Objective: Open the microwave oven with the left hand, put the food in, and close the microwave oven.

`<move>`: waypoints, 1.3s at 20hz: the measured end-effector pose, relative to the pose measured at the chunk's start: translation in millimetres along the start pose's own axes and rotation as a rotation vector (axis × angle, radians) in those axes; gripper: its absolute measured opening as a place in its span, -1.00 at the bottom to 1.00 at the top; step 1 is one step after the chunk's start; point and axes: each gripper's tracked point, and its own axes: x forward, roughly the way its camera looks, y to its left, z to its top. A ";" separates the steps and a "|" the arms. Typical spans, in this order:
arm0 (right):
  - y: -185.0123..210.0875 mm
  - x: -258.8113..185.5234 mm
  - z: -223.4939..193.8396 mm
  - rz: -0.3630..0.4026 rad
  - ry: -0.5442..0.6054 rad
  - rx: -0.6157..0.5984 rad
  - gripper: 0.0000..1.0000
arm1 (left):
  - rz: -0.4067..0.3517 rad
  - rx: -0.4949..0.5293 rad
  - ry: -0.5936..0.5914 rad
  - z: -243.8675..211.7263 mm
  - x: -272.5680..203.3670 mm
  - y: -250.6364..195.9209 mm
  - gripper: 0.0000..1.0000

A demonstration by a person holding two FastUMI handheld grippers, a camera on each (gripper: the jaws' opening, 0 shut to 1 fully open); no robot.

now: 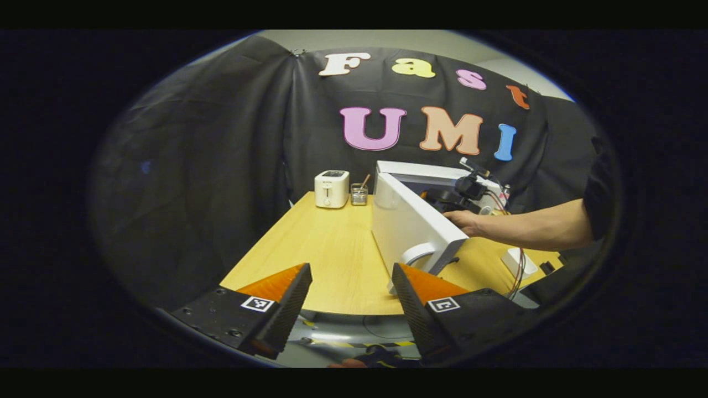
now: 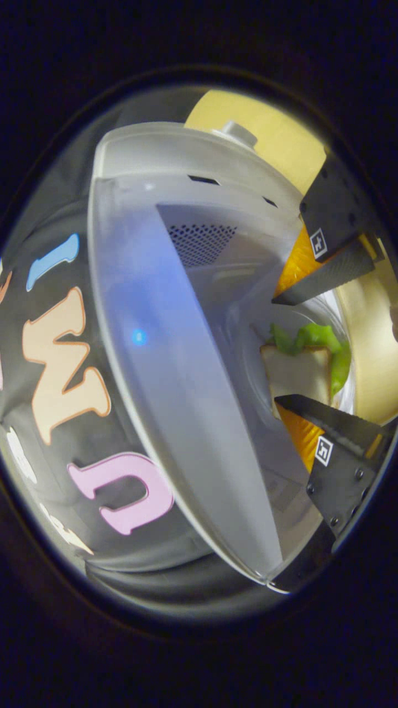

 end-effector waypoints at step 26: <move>-97.9 -246.2 181.8 0.229 -0.338 -0.552 0.93 | -0.063 0.123 -0.027 -12.0 80.8 -36.1 -0.95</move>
